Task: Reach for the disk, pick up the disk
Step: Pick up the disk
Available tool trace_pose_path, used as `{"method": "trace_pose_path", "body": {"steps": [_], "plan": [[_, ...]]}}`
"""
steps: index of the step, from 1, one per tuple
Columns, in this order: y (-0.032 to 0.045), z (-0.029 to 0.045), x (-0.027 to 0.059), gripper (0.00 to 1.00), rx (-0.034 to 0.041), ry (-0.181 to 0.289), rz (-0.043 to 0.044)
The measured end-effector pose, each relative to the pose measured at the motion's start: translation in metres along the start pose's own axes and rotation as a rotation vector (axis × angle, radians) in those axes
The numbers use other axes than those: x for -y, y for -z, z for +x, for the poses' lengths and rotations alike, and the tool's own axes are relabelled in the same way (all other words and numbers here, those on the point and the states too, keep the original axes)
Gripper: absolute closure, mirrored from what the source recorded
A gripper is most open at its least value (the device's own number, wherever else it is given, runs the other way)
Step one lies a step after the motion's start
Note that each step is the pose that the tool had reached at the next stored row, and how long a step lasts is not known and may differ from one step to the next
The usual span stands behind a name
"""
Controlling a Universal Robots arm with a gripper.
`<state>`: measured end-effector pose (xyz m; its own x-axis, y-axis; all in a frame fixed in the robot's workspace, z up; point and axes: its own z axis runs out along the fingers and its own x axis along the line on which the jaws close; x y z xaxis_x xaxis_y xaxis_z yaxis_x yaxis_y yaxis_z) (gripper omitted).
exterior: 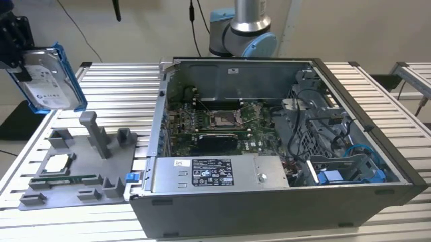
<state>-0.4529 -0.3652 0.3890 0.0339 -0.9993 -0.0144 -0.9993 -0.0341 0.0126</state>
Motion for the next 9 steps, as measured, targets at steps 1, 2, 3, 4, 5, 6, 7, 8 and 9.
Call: {"method": "trace_pose_path", "body": {"steps": [1,2,3,4,5,6,7,8,9], "plan": [[0.0024,0.0000,0.0000,1.00,0.0000,0.000,0.0000],[0.0049,-0.0001,0.0000,1.00,0.0000,0.000,0.0000],[0.0074,-0.0001,-0.0001,1.00,0.0000,0.000,0.0000],[0.0100,-0.0001,-0.0001,1.00,0.0000,0.000,0.0000],[0.0125,-0.0001,-0.0001,1.00,0.0000,0.000,0.0000],[0.0147,-0.0002,-0.0002,1.00,0.0000,0.000,0.0000],[0.0168,-0.0002,-0.0002,1.00,0.0000,0.000,0.0001],[0.0189,-0.0002,-0.0002,1.00,0.0000,0.000,0.0000],[0.0212,-0.0003,-0.0003,1.00,0.0000,0.000,0.0001]]}}
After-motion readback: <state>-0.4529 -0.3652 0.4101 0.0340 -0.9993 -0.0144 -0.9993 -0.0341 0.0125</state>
